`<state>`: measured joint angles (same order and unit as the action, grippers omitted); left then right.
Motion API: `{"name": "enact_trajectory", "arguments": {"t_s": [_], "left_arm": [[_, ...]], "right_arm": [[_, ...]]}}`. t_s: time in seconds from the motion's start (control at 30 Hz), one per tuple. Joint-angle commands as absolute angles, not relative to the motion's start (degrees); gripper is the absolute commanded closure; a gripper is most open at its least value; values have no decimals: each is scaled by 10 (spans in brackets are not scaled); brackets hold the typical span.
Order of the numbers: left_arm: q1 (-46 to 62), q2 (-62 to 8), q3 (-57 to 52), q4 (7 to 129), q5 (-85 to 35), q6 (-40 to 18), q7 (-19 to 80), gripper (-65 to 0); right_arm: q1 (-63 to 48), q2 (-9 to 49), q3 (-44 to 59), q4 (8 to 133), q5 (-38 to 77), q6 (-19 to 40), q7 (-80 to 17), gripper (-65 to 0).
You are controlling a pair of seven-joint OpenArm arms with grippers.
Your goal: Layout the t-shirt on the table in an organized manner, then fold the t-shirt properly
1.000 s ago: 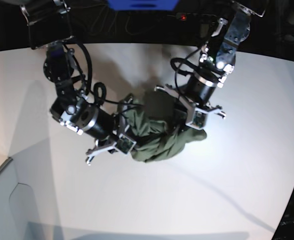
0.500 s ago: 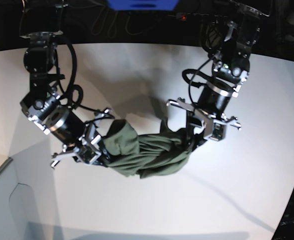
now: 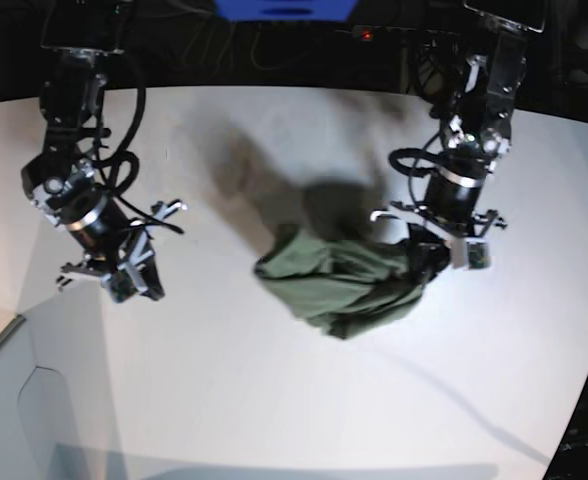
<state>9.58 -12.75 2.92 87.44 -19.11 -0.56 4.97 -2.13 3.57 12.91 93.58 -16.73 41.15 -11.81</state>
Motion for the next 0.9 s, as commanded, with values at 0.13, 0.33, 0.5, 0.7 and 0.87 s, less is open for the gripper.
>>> {"name": "enact_trajectory", "arguments": {"t_s": [0.13,0.33,0.5,0.7,0.87], "left_arm": [[86,-132,6,851,-221,-13,32,-4],[85,-128,12,825,-219,-57,32,-4],[90,-132,16,829,-223,-60,36,-4],[69,-132,129,845,-218,-61,37,-4],[58,-131,170,845,-218,-60,37,-4]], "right_arm": [[-22,36,143,943,-158,400,-102,0],[-37,15,138,945,-159,400,-102,0],[-31,0,110,945,-160,400,-102,0],[-20,2,85,945,-160,400,-102,0],[-17,9,73,947,-161,400,-102,0]]}}
